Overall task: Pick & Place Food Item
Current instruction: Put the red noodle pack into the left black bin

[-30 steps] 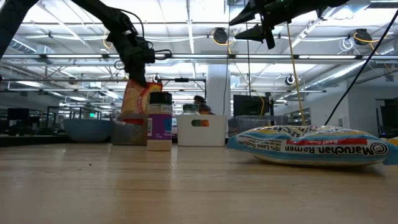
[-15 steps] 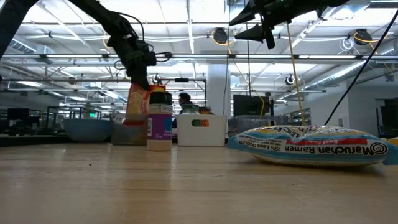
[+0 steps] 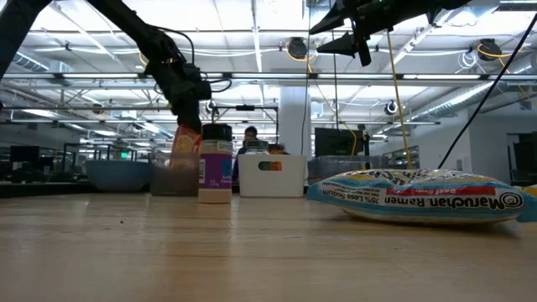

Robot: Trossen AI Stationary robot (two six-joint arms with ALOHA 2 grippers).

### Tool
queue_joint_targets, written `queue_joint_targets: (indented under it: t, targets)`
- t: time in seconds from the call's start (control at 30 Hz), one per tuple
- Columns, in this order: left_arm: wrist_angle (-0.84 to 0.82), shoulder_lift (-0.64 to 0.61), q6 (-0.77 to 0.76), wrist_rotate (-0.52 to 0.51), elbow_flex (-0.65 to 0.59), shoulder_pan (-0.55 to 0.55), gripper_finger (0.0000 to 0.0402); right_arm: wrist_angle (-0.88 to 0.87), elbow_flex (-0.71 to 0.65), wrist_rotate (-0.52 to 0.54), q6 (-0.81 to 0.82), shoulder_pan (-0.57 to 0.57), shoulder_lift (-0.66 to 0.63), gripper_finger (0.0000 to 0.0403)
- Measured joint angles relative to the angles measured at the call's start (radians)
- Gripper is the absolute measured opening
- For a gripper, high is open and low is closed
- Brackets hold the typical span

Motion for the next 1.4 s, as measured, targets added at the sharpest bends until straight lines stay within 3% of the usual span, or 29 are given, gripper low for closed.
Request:
queue_joint_targets:
  t: [0.73,1.1,1.4]
  targets:
    - [0.042,0.000,0.027,-0.010,-0.001,-0.015,0.0005,0.083,-0.053,0.001,0.035,-0.034,0.000,0.0212]
    - [0.115,-0.003,0.012,-0.019,-0.116,-0.026,0.0004,0.092,-0.053,0.000,0.036,-0.046,0.000,0.0212]
    - [0.192,-0.003,-0.040,-0.048,-0.132,-0.026,0.0018,0.091,-0.053,-0.001,0.036,-0.059,0.000,0.0212]
